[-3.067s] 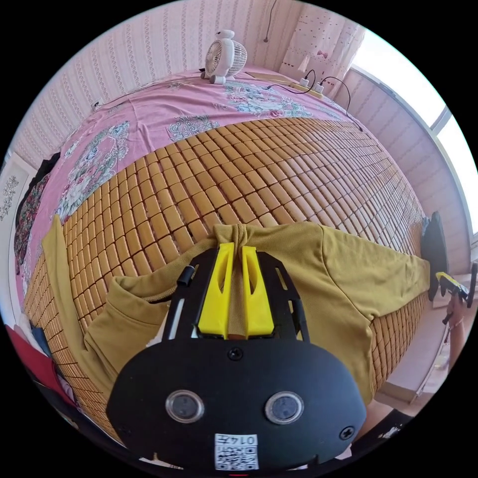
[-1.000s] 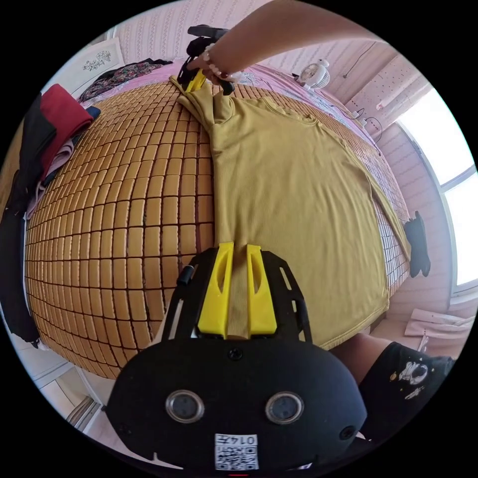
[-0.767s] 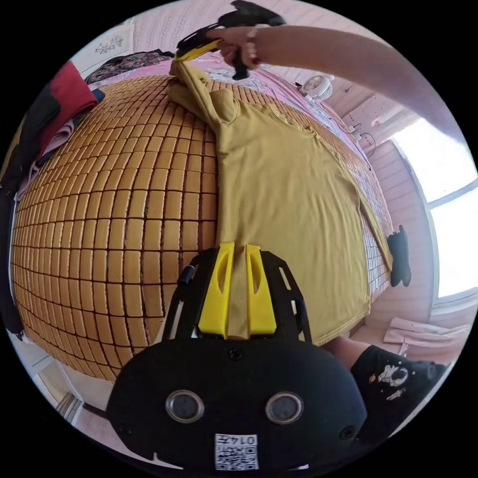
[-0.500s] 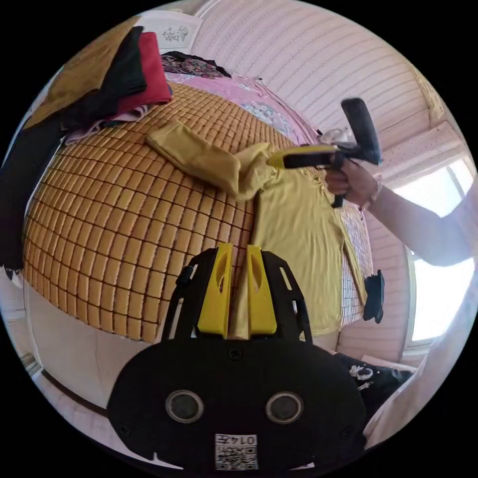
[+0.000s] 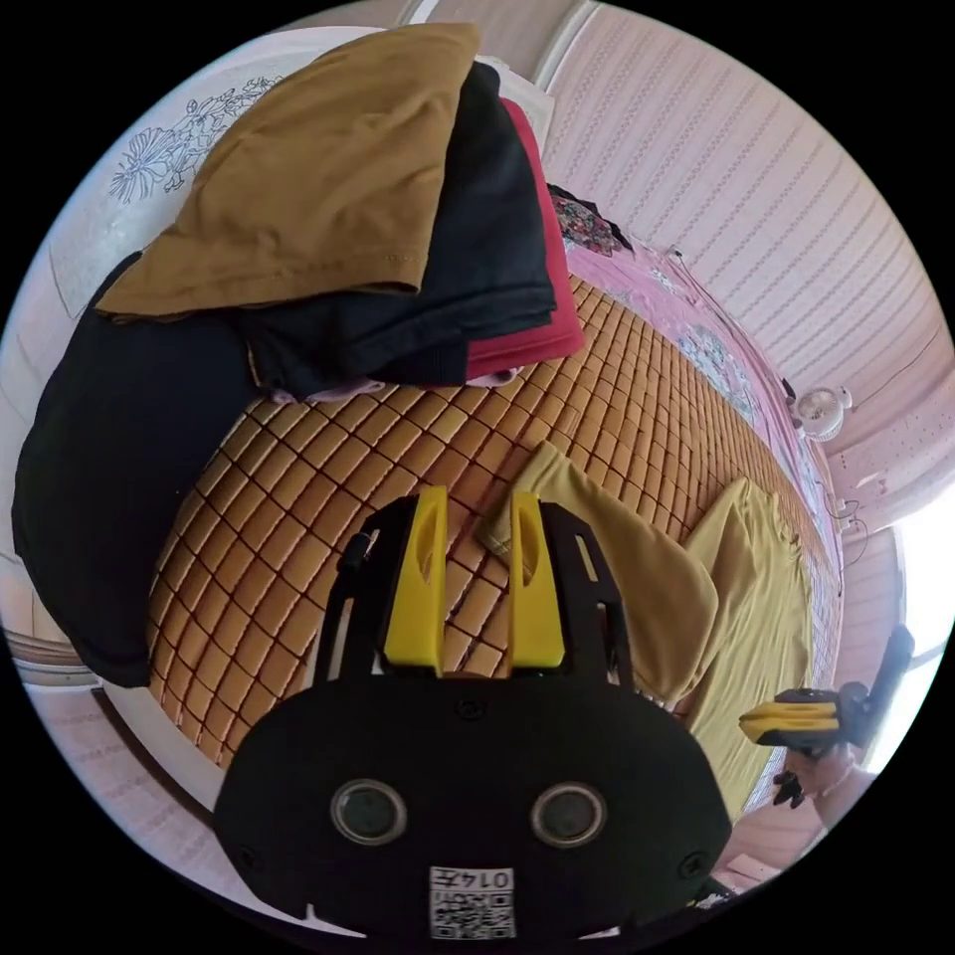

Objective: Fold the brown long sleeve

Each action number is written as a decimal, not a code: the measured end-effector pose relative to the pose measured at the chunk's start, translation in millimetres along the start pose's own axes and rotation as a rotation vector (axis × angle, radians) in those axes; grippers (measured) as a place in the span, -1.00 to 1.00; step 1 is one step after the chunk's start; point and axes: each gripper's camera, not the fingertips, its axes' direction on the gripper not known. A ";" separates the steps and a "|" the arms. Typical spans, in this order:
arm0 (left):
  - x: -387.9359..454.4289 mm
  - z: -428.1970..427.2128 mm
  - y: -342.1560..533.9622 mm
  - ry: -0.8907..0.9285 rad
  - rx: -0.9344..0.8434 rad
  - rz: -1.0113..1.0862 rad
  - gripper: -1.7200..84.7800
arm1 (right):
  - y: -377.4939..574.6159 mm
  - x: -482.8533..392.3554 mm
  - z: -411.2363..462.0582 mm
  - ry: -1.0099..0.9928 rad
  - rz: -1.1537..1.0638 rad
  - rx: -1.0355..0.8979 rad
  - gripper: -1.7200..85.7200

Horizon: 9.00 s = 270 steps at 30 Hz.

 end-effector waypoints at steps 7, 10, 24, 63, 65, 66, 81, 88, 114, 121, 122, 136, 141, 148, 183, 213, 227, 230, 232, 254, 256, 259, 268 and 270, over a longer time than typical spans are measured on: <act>3.5 9.3 -1.7 -0.048 -0.088 0.077 -0.96 | -4.4 -6.4 25.0 0.007 0.018 -0.004 -0.95; -15.3 -31.9 13.1 -0.168 0.094 -0.005 -0.98 | -6.2 -3.6 30.2 0.094 0.040 -0.006 -0.95; -106.1 -54.8 66.1 -0.005 0.217 -0.419 -0.79 | -58.4 -4.8 52.1 0.173 -0.079 0.075 -0.86; 335.2 -41.9 218.8 1.057 -0.264 0.863 -0.81 | 310.2 53.6 -96.3 0.229 0.717 0.227 -0.75; 333.4 -24.6 235.9 0.982 -0.348 0.869 -0.81 | 345.5 50.7 -92.2 0.244 0.772 0.132 -0.75; 327.4 -17.2 241.3 0.917 -0.353 0.865 -0.81 | 349.4 50.1 -92.8 0.255 0.775 0.126 -0.75; 343.0 111.3 232.3 0.286 -0.291 0.711 -0.94 | 325.8 118.7 -130.8 0.305 0.912 0.357 -0.89; 362.9 127.1 233.5 0.287 -0.289 0.701 -0.92 | 374.4 41.5 -191.2 0.287 0.849 0.325 -0.85; 414.9 224.2 98.5 0.191 -0.272 0.584 -0.86 | 364.7 35.7 -138.6 0.348 0.654 -0.029 -0.86; 400.8 242.6 84.5 0.211 -0.284 0.512 -0.78 | 395.6 44.1 -123.4 0.281 0.671 -0.046 -0.77; 397.5 238.0 82.7 0.213 -0.272 0.499 -0.79 | 402.9 40.4 -127.2 0.267 0.659 -0.041 -0.77; 525.1 202.4 189.6 0.524 -0.389 1.014 -0.81 | 515.3 72.4 -182.3 0.326 0.947 0.131 -0.84; 637.4 219.9 253.3 0.575 -0.419 1.317 -0.79 | 591.5 98.7 -225.5 0.451 1.145 0.367 -0.84; 729.8 233.1 296.0 0.572 -0.332 1.538 -0.75 | 693.2 115.3 -265.3 0.718 1.429 0.650 -0.69; 452.0 154.0 100.1 0.441 -0.282 0.829 -0.83 | 468.3 -81.9 -237.4 -0.187 0.025 0.519 -0.75; 403.7 111.3 164.8 0.099 -0.439 0.939 -0.88 | 355.8 77.5 -222.2 0.507 0.623 0.231 -0.92; 410.6 90.2 155.5 0.411 -0.595 0.854 -0.78 | 404.8 118.2 -279.8 0.538 0.705 0.349 -0.76; 402.9 91.8 101.8 0.382 -0.461 0.817 -0.78 | 388.0 137.4 -293.5 0.510 0.662 0.413 -0.68; 402.7 102.5 60.7 0.330 -0.373 0.794 -0.78 | 369.9 152.5 -297.1 0.498 0.623 0.421 -0.66; 453.1 123.5 -131.0 0.536 -0.153 0.750 -0.86 | 312.0 216.3 -397.7 0.349 0.498 0.657 -0.89; 430.1 97.7 -119.1 0.643 -0.113 0.783 -0.86 | 329.2 190.0 -401.6 0.316 0.418 0.681 -0.89; 380.6 70.3 -72.5 0.762 -0.170 0.879 -0.86 | 367.0 143.5 -386.4 0.248 0.347 0.614 -0.89; 253.7 105.8 82.7 0.464 -0.632 0.624 -0.91 | 427.7 104.4 -244.9 0.206 0.677 0.095 -0.84; 269.2 96.4 89.2 0.408 -0.579 0.700 -0.96 | 405.7 100.9 -241.0 0.271 0.631 0.082 -0.87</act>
